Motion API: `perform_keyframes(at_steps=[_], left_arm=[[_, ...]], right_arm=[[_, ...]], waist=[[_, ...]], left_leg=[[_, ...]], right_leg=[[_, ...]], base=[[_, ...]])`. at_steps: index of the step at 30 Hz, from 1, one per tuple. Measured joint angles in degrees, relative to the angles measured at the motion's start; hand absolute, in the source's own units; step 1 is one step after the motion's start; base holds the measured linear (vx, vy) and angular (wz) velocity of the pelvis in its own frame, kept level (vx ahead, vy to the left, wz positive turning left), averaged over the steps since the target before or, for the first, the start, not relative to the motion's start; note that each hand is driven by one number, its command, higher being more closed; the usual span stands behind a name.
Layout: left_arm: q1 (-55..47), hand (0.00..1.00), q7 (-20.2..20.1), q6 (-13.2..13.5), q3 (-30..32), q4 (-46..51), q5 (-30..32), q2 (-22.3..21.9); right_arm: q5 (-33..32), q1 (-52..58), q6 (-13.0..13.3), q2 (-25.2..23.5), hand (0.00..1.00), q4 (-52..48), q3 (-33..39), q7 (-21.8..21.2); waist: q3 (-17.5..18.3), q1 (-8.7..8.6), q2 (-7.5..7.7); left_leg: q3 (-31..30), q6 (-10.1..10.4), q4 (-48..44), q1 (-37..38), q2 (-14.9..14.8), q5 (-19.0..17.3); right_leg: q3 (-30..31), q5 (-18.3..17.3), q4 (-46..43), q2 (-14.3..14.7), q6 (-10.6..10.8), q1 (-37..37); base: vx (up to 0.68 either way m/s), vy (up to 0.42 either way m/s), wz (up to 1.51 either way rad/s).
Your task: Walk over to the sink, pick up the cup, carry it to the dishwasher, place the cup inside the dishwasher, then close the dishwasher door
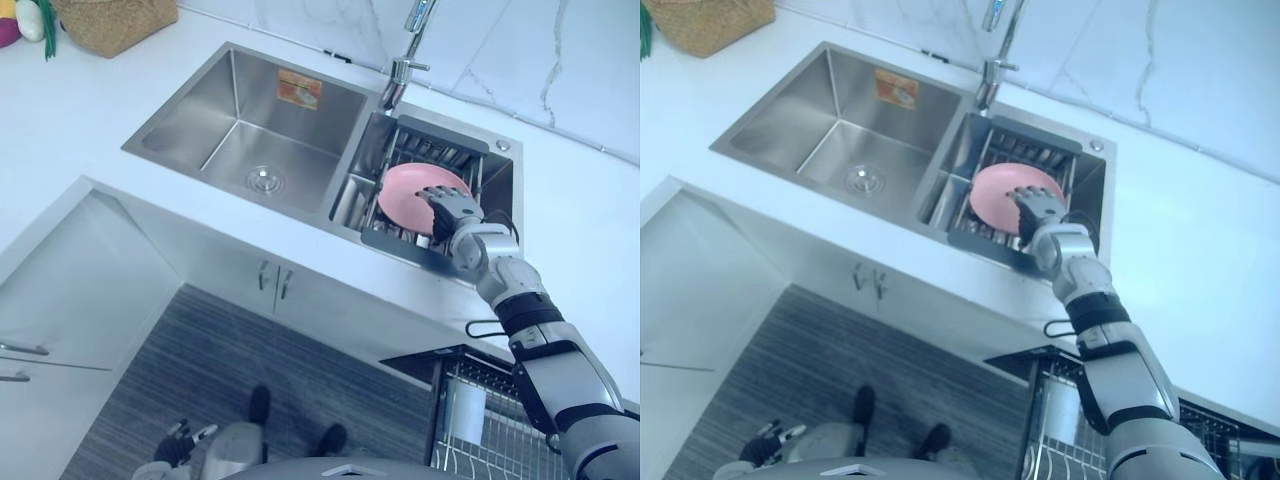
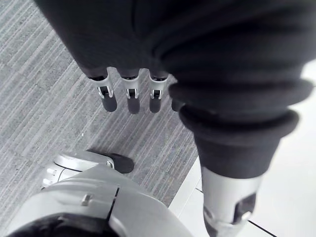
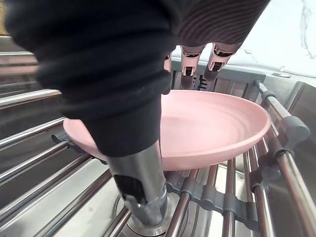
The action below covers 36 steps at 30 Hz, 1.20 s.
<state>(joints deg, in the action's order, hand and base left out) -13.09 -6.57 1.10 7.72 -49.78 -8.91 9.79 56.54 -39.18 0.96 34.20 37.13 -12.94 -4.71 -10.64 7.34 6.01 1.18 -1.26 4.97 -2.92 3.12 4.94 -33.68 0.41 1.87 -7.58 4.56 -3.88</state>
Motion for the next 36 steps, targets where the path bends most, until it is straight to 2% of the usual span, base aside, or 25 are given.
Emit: perform_keyframes(at_steps=[8, 9, 13, 21, 31, 36], left_arm=[[0.08, 0.0, -0.02, 0.09, 0.03, 0.15, -1.11, 0.83], [0.16, 0.0, -0.02, 0.09, 0.03, 0.15, -1.17, 0.99], [1.28, 0.0, 0.0, 0.17, 0.07, 0.32, -2.26, 1.65], [2.84, 0.0, 0.0, 0.28, 0.08, 1.97, -4.74, 2.04], [2.84, 0.0, 0.13, 2.14, 0.16, 1.96, -5.04, 2.06], [2.86, 0.0, 0.33, 2.84, 0.15, 2.02, -5.04, 2.11]], right_arm=[[-0.01, 0.0, -1.24, -0.02, 0.0, 0.1, -0.07, -0.03], [-0.02, 0.0, -1.4, -0.02, 1.0, 0.29, -0.09, -0.03], [0.07, -0.41, -2.08, -0.02, 1.0, 0.94, -0.17, 0.39], [1.04, -3.6, -2.71, 0.09, 1.0, 2.06, -0.09, 6.7], [2.42, -3.72, -3.98, 0.29, 1.0, 1.97, -0.07, 17.97], [2.12, -3.69, -3.76, 0.35, 1.0, 1.91, -0.05, 20.79]], waist=[[-2.21, 0.62, 0.76], [-2.36, 0.65, 0.92], [-3.32, 1.2, 1.47], [-4.58, 1.75, 1.93], [-5.91, 1.86, 2.19], [-5.96, 1.41, 2.18]], left_leg=[[-0.33, 0.52, 0.03, -1.76, -0.35, 0.55], [-0.33, 0.56, 0.02, -2.07, -0.33, 0.61], [-0.23, 0.47, 0.02, -2.14, -0.29, 0.69], [-0.36, 0.17, 0.01, -2.54, -0.32, 0.91], [0.33, 0.55, 0.02, -3.37, -0.63, 0.76], [0.55, 0.55, 0.01, -3.38, -0.58, 0.67]], right_leg=[[0.22, 0.07, -1.04, -0.01, -0.25, 2.03], [0.23, 0.14, -0.91, -0.01, -0.32, 2.29], [0.25, 0.33, -0.77, 0.0, -0.11, 2.36], [0.19, 0.26, -0.73, 0.13, -0.21, 2.81], [1.02, 0.07, -0.96, 0.2, -0.42, 3.99], [1.43, 0.15, -0.84, 0.17, -0.34, 4.11]], base=[[-0.06, 0.026, 0.0], [0.0, 0.0, 0.0], [0.02, -0.001, 0.0], [0.01, -0.004, 0.0], [-0.01, 0.007, -0.03], [0.01, 0.009, -0.04]])
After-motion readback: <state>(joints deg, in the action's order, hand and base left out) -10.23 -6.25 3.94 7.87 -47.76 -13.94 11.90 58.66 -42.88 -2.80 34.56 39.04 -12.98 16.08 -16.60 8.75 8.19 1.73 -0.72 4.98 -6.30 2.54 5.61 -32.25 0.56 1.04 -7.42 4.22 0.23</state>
